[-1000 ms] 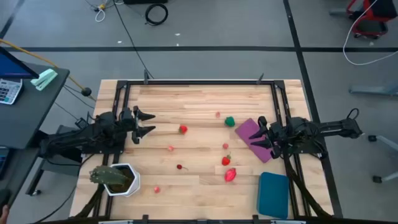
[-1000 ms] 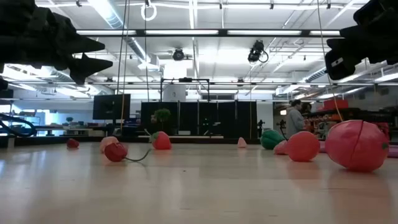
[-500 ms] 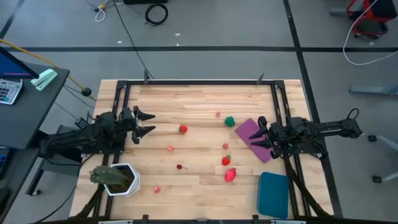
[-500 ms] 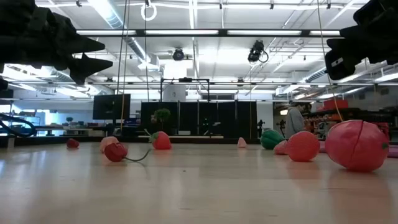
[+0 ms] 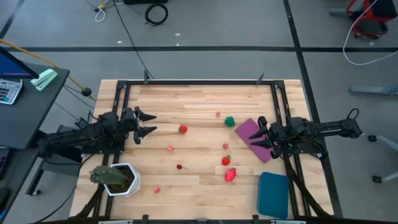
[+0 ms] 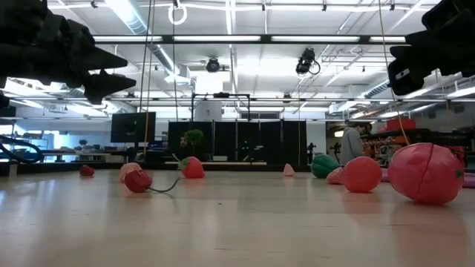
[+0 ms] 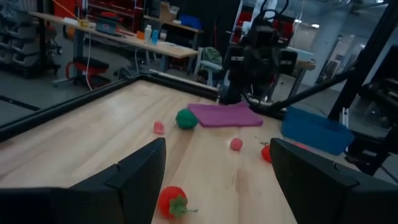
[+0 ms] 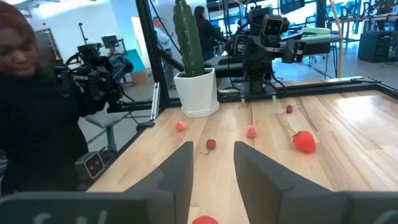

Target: Pick and placing Produce into tupperware

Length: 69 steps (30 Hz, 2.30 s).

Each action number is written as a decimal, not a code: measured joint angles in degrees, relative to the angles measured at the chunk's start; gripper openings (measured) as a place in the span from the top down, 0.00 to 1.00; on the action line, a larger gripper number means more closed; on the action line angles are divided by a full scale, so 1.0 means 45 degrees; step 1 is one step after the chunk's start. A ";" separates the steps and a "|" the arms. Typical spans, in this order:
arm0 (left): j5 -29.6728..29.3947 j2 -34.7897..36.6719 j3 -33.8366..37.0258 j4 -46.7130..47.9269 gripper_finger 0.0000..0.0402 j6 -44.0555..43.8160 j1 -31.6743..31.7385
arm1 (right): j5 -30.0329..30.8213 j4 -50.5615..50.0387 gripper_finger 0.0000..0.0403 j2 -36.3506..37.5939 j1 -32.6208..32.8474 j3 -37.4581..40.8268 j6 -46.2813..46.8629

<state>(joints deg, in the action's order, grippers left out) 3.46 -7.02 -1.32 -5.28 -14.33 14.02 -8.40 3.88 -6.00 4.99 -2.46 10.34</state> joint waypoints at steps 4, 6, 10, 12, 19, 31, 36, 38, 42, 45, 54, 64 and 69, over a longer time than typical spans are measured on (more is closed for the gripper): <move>0.0005 -0.0020 0.0000 0.0000 0.28 0.0000 0.0000 | 0.0000 -0.0005 0.69 0.0000 0.0000 -0.0004 0.0001; 0.0005 -0.0020 0.0000 -0.0005 0.28 0.0005 0.0000 | 0.0000 -0.0002 0.69 0.0000 0.0000 -0.0004 0.0001; 0.0000 -0.0020 0.0000 -0.0005 0.28 0.0005 0.0000 | 0.0002 -0.0002 0.69 0.0000 0.0000 -0.0003 -0.0004; 0.0005 -0.0020 0.0000 -0.0005 0.28 0.0000 0.0000 | 0.0005 -0.0001 0.69 -0.0003 0.0000 -0.0003 -0.0004; 0.0005 -0.0020 0.0000 -0.0073 0.28 0.0000 0.0000 | 0.0005 -0.0003 0.69 -0.0003 0.0000 -0.0004 -0.0004; 0.0005 -0.0020 0.0000 -0.0218 0.28 -0.0405 0.0000 | -0.0024 -0.0104 0.69 0.0000 0.0000 -0.0004 0.0977; 0.0008 -0.0020 0.0000 -0.0214 0.28 -0.1337 0.0000 | -0.0038 -0.0332 0.69 0.0000 0.0000 -0.0004 0.1960; 0.0010 -0.0020 0.0000 -0.0266 0.28 -0.1341 0.0000 | -0.0039 -0.0411 0.69 -0.0005 0.0000 -0.0004 0.2205; 0.0000 -0.0020 0.0000 -0.0560 0.28 -0.1336 0.0000 | -0.0049 -0.0393 0.69 -0.0005 0.0000 -0.0004 0.2831; -0.0005 -0.0020 0.0000 -0.0728 0.28 -0.1331 0.0000 | -0.0053 -0.0393 0.69 -0.0005 0.0000 -0.0004 0.3429; -0.0345 -0.0020 0.0000 -0.0685 0.28 -0.1321 0.0000 | -0.0053 -0.0384 0.69 -0.0005 0.0000 -0.0004 0.3366; -0.0345 -0.0020 0.0000 -0.0645 0.28 -0.1652 0.0000 | 0.2865 0.1142 0.69 -0.0005 0.0000 -0.0004 -0.1513; -0.0353 -0.0020 0.0000 -0.0567 0.28 -0.2024 0.0000 | 0.3191 0.2615 0.69 0.0000 0.0000 -0.0023 -0.2312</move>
<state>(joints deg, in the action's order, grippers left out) 1.88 -7.11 -1.32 -7.83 -23.43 14.02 5.96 15.65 -6.00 4.99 -2.57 -0.06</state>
